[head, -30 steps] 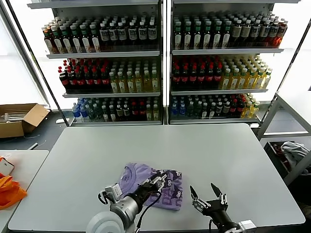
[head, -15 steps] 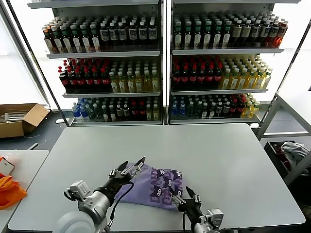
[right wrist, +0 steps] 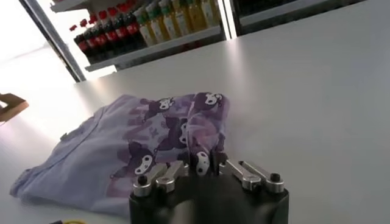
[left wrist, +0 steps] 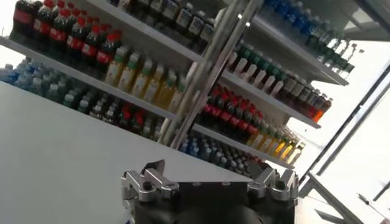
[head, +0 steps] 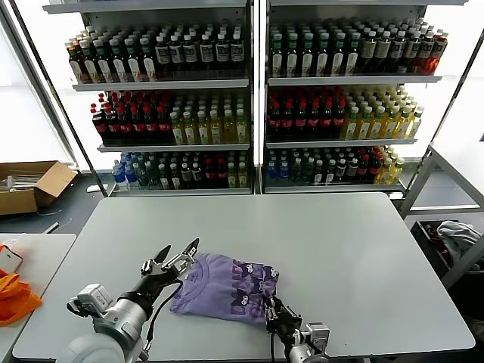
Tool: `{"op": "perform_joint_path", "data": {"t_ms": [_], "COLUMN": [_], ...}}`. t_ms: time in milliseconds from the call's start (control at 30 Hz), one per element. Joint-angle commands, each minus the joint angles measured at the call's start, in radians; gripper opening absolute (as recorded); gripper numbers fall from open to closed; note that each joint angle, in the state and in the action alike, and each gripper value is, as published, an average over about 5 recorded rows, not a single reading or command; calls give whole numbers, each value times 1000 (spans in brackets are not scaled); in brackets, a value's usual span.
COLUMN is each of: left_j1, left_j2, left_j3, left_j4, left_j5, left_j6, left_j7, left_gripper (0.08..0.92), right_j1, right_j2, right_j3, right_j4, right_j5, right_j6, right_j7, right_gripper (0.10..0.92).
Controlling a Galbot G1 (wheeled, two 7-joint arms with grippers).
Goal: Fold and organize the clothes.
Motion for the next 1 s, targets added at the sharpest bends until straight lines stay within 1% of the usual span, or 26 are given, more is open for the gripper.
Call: {"op": "perform_joint_path", "data": {"t_ms": [33,167,367,467,500,633,833,933,1000], "left_j1": [19,37,76,94,100,121,122,118,119], "left_j2": [7,18,40,46,49,50,39,35,29], "left_j3": [-45,-62,-82,-86,-88,-99,-72,-54,-48], "left_j4": [-11,-19,-32,-44,-48,-76,-123,-124,-120], "left_j5": [13,1,-7,-8,-8,-8,6,19,25], "left_j6": [0,0,-2,-2,-2,-1,4,5,5], "left_j7": [14,15,21,22,23,24,22,22,22], "left_gripper": [823,823,823,823,823,823,823,822,823], "right_j1": [59,89,101,77,67,28,73,130,166], "right_j2": [-107,-176,-220,-227,-229,-222,-166,-113,-67], "right_j3": [74,135,201,236,247,287,231,138,78], "right_j4": [13,3,-16,-19,-16,36,109,72,14], "right_j5": [-104,-110,-129,-151,-155,-188,-196,-201,-204], "right_j6": [-94,-97,-91,-54,-36,53,131,150,156], "right_j7": [-163,-239,-304,-334,-340,-338,-249,-206,-171], "right_gripper": [222,138,128,137,150,245,410,496,557]}}
